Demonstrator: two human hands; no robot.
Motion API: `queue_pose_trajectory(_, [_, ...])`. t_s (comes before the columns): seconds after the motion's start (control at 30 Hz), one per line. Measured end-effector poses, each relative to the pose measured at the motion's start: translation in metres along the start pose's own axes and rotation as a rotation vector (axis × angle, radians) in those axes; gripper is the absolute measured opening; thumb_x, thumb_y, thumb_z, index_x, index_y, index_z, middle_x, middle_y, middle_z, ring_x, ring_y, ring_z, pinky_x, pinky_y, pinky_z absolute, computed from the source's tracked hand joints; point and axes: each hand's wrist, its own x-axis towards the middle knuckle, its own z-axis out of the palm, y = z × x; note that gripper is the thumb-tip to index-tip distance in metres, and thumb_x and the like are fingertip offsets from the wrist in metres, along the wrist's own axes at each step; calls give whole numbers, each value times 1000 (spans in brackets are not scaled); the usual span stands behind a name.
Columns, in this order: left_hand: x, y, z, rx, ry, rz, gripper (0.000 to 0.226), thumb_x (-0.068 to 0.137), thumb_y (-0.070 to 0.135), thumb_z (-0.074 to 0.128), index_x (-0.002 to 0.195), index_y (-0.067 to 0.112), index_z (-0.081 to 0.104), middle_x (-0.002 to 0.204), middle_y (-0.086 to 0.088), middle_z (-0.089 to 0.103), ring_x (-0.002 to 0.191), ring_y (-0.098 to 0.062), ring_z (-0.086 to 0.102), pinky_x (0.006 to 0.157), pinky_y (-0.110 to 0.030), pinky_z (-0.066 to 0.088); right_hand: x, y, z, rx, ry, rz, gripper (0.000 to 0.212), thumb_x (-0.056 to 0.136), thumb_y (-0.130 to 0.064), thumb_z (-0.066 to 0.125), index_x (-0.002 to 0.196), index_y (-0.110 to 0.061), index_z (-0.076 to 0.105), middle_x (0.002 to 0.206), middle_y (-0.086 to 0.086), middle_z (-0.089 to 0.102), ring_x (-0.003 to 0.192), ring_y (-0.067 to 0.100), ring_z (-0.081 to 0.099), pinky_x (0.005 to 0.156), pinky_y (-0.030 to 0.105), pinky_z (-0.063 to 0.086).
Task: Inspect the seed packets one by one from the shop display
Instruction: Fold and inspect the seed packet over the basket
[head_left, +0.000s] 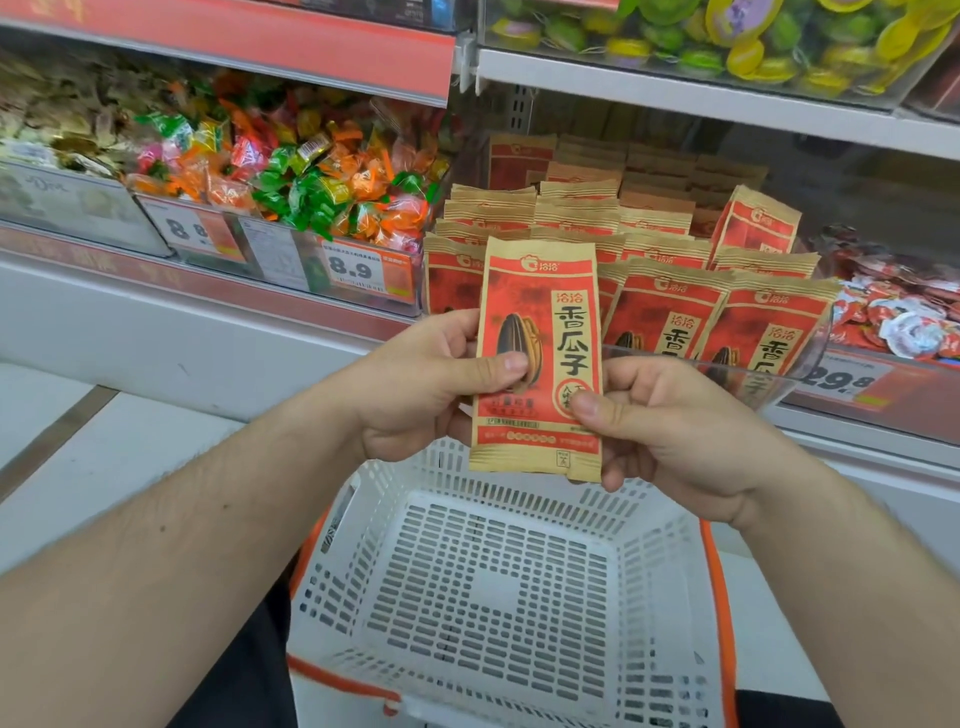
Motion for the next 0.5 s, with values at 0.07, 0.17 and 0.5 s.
queue_pose_trajectory(0.07, [-1,1,2,1,26,-3,58,73,29,84,123,12,61,109,-14,72,83,-25,74,63,-39,63,-1,0,0,0,-7,2,72,64,-36,75,114,13,57,81,24,69,51,16,61,43,21,50])
queue_pose_trajectory(0.17, [-3,3,5,8,46,-24,47,80,19,77,124,12,60,110,-15,71,81,-23,73,59,-34,61,-4,-2,3,-29,-5,23,55,67,-28,71,111,3,62,79,20,71,50,15,62,44,22,52])
queue_pose_trajectory(0.5, [-3,-4,23,233,186,-77,58,68,44,76,120,28,55,99,14,73,99,-16,72,88,-53,57,-6,7,21,-834,167,-108,39,64,-49,82,87,-26,60,68,-4,71,57,11,68,58,39,58])
